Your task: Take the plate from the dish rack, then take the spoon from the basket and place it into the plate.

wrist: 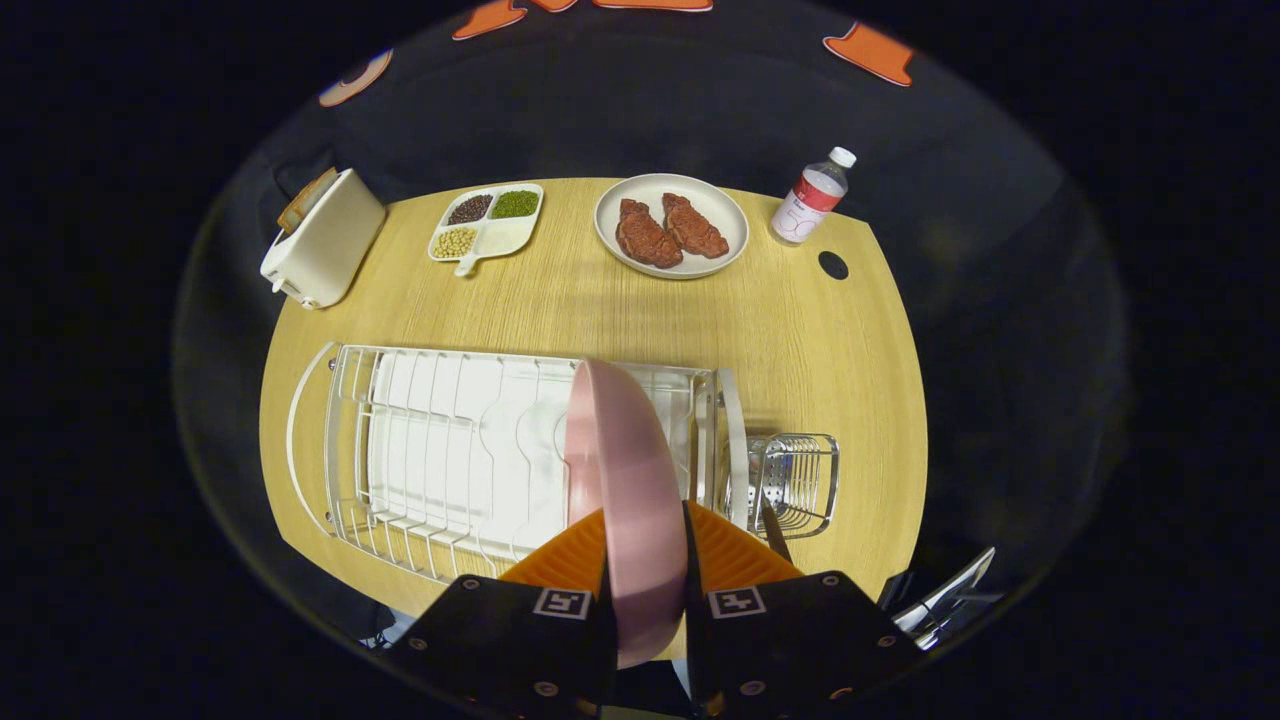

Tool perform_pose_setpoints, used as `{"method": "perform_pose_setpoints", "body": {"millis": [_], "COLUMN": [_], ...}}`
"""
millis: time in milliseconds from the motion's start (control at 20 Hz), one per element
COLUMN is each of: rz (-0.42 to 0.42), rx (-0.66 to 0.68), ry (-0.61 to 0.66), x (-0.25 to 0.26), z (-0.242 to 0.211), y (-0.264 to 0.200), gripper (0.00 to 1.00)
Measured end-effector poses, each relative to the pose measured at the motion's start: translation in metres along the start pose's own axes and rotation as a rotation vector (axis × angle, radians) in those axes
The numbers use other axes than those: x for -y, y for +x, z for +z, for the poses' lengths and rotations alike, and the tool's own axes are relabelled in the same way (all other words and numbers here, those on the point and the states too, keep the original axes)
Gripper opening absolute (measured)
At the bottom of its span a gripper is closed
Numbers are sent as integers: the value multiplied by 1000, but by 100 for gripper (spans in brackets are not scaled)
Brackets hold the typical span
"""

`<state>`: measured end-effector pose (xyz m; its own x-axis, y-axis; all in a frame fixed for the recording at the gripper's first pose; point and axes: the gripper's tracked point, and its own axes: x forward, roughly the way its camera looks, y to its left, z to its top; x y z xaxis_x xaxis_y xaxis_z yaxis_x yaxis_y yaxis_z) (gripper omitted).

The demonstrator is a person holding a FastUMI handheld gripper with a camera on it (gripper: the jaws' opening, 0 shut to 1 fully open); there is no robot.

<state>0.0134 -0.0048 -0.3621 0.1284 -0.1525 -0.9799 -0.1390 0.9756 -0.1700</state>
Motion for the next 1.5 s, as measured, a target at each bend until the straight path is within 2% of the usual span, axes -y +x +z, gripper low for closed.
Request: {"method": "perform_pose_setpoints", "body": {"millis": [100,300,600,850,1050,1250,1500], "rz": [-37,-47,16,119,212,297,368], "rx": [21,53,112,161,169,142,150], "ry": [-5,-6,-12,18,57,130,145], "x": [4,5,7,9,13,17,18], "z": [6,13,13,-2,-31,-69,-118], "y": [-5,-14,-31,-61,-75,-75,-58], "gripper": [28,28,24,24,24,24,24]}}
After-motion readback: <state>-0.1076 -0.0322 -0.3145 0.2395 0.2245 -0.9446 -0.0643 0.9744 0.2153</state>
